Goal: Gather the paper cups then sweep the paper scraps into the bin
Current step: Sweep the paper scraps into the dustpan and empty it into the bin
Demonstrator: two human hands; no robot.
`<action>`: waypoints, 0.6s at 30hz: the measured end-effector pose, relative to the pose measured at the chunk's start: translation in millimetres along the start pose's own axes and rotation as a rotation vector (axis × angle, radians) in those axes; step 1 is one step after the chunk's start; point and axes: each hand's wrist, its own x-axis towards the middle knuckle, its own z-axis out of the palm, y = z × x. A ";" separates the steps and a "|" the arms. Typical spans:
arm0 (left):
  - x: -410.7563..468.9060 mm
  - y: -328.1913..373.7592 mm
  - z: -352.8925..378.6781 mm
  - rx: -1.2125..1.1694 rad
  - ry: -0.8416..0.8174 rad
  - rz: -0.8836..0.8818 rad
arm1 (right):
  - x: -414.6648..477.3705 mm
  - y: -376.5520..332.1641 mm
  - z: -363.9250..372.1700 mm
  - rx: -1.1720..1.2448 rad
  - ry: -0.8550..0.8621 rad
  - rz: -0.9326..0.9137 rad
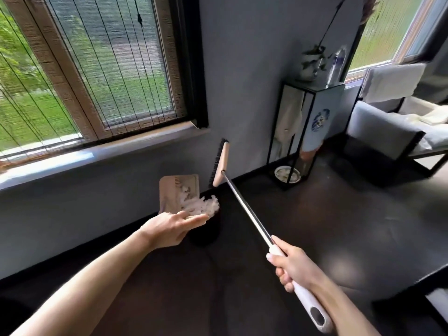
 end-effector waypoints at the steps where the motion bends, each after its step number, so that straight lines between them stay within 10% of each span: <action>1: 1.1 2.0 0.6 -0.021 0.009 0.037 | 0.4 1.2 -1.3 0.000 0.004 0.009; 18: 35.8 56.4 45.8 -0.429 -0.765 -0.404 | -5.5 5.5 11.4 0.148 -0.004 0.009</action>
